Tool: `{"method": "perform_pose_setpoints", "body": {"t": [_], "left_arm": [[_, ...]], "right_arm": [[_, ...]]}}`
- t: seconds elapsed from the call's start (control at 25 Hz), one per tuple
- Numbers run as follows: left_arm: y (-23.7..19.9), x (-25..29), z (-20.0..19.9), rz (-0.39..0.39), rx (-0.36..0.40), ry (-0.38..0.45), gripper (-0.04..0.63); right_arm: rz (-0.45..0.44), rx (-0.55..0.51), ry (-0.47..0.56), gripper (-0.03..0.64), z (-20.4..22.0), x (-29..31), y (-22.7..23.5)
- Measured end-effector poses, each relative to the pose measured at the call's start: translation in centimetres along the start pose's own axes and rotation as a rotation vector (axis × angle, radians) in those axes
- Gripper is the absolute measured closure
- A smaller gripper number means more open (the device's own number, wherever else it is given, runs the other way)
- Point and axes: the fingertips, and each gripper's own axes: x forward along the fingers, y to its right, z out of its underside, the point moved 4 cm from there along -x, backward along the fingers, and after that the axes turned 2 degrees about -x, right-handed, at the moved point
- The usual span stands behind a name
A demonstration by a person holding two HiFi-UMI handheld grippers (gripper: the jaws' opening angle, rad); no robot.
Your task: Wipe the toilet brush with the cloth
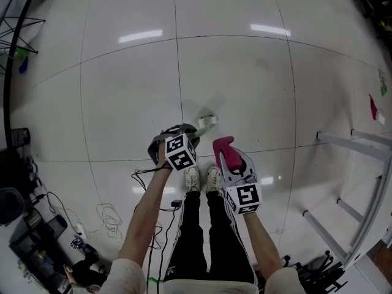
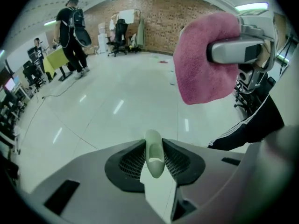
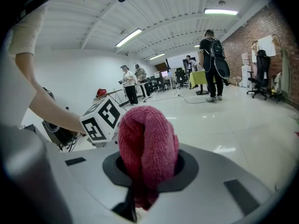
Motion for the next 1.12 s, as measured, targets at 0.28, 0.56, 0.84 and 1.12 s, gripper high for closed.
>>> {"method": "perform_pose_setpoints", "body": {"t": [0.28, 0.56, 0.84, 1.12], "left_arm": [[3.6, -13.5, -2.3, -0.096, -0.043, 0.095, 0.483], [8.9, -27.8, -8.7, -0.198, -0.121, 0.237, 0.484], [11.9, -36.5, -13.2, -0.289, -0.048, 0.373, 0.483], [12.5, -40.8, -14.8, -0.348, 0.033, 0.431, 0.483]], "right_arm": [[-0.070, -0.033, 0.085, 0.548, -9.2, -5.6, -3.4], [-0.269, -0.251, 0.197, 0.548, -21.0, -13.4, -10.4], [-0.299, -0.255, 0.315, 0.548, -26.6, -18.8, -12.7], [-0.285, -0.291, 0.317, 0.548, -28.7, -19.5, -13.2]]}}
